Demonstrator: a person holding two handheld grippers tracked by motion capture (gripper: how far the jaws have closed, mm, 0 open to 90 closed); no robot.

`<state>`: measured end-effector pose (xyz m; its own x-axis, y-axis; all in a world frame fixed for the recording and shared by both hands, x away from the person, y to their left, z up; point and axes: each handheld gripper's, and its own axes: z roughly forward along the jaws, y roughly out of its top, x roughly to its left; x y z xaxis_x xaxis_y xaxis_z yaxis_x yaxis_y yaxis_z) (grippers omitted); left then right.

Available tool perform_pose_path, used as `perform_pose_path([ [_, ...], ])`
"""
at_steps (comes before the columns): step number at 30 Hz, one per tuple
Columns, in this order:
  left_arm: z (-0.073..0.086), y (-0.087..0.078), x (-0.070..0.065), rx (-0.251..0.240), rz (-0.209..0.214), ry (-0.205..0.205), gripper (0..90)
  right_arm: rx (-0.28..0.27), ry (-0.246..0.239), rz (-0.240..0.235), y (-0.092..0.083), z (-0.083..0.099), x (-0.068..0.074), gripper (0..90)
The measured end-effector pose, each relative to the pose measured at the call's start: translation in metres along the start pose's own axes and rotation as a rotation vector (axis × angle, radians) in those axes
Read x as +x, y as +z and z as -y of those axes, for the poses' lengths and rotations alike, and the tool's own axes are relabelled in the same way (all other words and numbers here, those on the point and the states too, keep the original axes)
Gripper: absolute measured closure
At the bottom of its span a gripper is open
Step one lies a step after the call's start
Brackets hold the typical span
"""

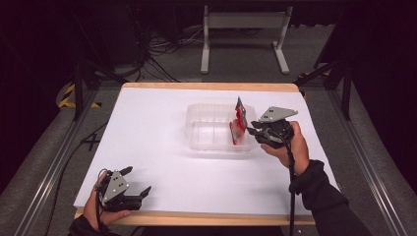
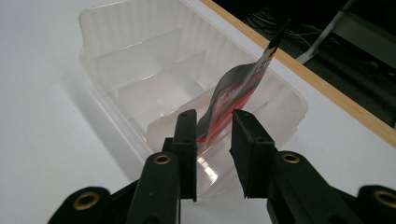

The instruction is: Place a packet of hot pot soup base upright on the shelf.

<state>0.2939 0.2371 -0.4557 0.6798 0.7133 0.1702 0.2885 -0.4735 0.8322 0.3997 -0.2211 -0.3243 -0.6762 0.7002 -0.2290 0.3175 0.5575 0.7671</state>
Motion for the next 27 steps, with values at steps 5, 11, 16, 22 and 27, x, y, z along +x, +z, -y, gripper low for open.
perform_pose_path([
  [5,0.0,0.0,0.0,-0.003,0.0,0.001,11.4,0.015,-0.011,-0.004,-0.002,0.003,0.002,70.4],
  [11,0.0,0.0,0.0,0.002,0.001,0.003,11.4,0.024,-0.027,0.002,-0.007,0.008,0.003,69.1],
  [16,0.0,-0.001,0.001,-0.001,0.001,0.007,11.4,0.031,-0.032,0.008,-0.012,0.015,0.003,67.2],
  [22,0.0,0.0,0.0,-0.001,0.002,0.004,11.4,0.039,-0.038,0.005,-0.016,0.023,0.003,66.6],
  [27,0.0,0.0,0.0,0.001,0.001,0.004,11.4,0.045,-0.044,0.006,-0.022,0.033,0.004,63.9],
])
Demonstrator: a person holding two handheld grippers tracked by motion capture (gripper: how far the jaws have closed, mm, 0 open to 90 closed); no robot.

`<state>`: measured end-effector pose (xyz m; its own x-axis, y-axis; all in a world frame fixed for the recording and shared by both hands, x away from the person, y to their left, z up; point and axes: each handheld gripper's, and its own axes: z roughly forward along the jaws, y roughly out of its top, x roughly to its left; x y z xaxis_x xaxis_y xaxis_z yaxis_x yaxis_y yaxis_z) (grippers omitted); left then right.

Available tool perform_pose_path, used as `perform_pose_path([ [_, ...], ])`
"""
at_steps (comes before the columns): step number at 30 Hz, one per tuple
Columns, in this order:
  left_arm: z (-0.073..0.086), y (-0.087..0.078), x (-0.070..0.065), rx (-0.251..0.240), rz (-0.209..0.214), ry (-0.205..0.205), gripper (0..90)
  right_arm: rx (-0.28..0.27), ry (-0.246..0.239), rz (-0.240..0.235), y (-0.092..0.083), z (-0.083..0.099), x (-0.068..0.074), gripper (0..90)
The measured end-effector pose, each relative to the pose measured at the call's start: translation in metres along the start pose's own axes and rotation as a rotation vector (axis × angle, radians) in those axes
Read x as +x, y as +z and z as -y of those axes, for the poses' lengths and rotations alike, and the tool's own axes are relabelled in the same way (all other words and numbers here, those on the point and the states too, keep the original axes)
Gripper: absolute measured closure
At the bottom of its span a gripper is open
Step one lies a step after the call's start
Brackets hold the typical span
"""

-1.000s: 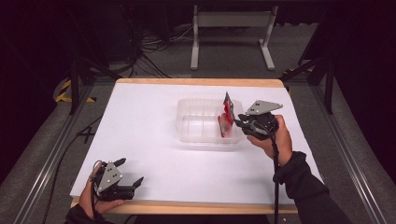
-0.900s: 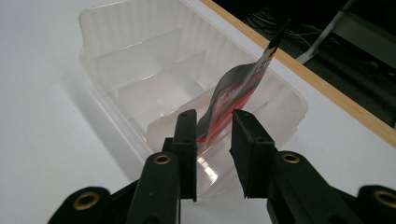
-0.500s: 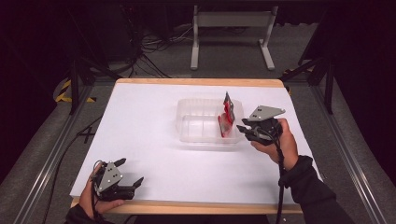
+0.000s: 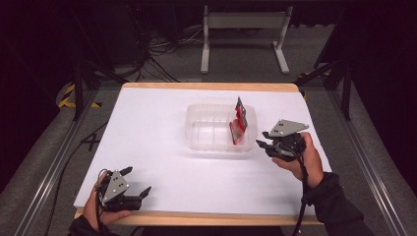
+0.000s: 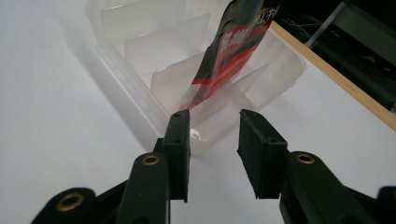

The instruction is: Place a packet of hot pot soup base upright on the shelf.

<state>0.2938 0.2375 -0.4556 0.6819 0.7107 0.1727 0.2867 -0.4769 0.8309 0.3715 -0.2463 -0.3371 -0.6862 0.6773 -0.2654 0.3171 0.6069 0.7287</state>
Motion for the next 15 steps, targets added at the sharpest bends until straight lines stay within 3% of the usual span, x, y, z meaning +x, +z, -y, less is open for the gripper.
perform_pose_path([
  [15,0.0,0.0,-0.001,0.003,-0.001,0.002,11.4,0.018,-0.039,0.012,-0.008,0.028,0.004,55.1],
])
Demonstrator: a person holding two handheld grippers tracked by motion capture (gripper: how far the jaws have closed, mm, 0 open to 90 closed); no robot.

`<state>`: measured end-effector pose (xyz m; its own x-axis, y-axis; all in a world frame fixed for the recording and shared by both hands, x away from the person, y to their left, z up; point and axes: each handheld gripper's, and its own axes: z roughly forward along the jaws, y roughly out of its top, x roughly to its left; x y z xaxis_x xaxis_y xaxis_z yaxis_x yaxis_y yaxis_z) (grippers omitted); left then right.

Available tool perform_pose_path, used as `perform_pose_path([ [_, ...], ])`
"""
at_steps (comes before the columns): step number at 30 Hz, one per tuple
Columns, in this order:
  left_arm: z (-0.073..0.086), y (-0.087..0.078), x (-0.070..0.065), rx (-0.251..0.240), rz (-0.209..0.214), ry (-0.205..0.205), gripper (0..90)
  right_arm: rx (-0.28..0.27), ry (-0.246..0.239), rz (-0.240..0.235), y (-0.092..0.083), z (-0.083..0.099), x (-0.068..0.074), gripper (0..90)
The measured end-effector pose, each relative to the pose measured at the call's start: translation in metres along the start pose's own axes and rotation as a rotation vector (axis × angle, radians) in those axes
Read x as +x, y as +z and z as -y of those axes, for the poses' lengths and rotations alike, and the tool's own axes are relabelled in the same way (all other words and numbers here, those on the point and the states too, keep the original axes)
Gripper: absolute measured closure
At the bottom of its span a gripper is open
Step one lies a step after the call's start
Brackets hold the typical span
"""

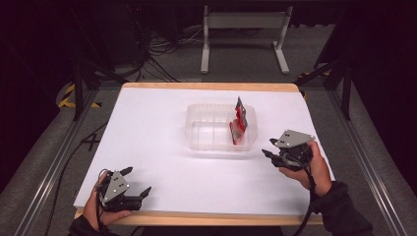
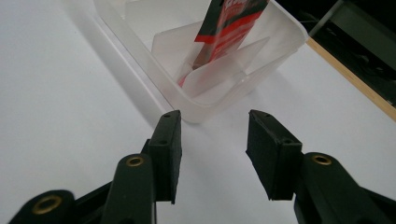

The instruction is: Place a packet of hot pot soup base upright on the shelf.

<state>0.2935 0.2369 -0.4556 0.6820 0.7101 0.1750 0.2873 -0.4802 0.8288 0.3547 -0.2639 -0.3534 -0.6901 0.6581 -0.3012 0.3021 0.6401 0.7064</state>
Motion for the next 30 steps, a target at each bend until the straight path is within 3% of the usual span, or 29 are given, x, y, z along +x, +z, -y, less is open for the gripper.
perform_pose_path([
  [11,0.0,0.0,0.0,0.001,-0.002,0.002,11.4,0.022,-0.022,0.017,0.0,0.024,0.003,47.4],
  [24,0.0,0.0,0.0,0.002,-0.004,-0.003,11.4,0.01,0.04,0.052,-0.004,0.068,0.0,34.8],
  [30,0.0,0.0,0.0,0.005,-0.005,0.001,11.4,0.018,0.063,0.091,-0.007,0.086,-0.003,29.3],
])
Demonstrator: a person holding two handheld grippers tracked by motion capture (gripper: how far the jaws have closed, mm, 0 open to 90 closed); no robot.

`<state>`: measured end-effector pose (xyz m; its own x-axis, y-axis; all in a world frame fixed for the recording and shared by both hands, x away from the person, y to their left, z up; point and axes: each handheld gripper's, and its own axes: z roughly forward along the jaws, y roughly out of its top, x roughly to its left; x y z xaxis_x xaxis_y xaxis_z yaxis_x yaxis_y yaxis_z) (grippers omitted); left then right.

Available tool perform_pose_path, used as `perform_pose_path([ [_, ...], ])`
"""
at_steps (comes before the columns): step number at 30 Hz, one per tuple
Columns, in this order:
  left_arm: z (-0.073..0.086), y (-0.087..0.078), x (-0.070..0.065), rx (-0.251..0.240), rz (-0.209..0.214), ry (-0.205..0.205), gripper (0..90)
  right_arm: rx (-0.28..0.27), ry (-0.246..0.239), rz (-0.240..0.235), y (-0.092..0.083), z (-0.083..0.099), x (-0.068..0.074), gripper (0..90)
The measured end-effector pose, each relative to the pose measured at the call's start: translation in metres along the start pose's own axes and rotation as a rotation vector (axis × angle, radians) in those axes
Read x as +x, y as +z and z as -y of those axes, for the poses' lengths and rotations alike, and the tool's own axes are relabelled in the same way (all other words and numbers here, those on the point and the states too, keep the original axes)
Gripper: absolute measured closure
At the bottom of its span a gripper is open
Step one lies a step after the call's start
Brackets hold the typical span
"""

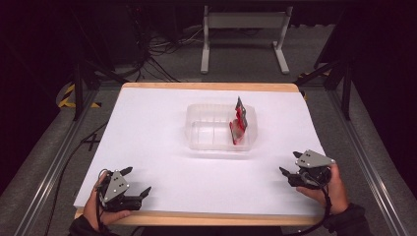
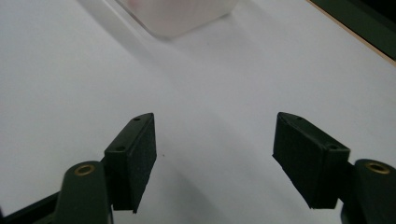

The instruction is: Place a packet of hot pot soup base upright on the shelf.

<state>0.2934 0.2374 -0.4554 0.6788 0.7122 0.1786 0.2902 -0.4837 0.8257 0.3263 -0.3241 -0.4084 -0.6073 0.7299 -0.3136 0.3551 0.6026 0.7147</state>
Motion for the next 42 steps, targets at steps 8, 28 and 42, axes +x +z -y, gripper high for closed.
perform_pose_path([
  [8,0.0,0.0,0.0,-0.002,0.0,-0.002,11.4,-0.026,0.039,0.018,-0.008,0.019,-0.005,23.7],
  [28,0.001,-0.001,0.001,-0.012,-0.002,-0.009,11.4,-0.089,0.238,0.128,-0.029,0.066,-0.017,15.7],
  [42,0.002,-0.002,0.003,-0.02,-0.005,-0.021,11.4,-0.126,0.285,0.18,-0.033,0.074,-0.017,14.7],
])
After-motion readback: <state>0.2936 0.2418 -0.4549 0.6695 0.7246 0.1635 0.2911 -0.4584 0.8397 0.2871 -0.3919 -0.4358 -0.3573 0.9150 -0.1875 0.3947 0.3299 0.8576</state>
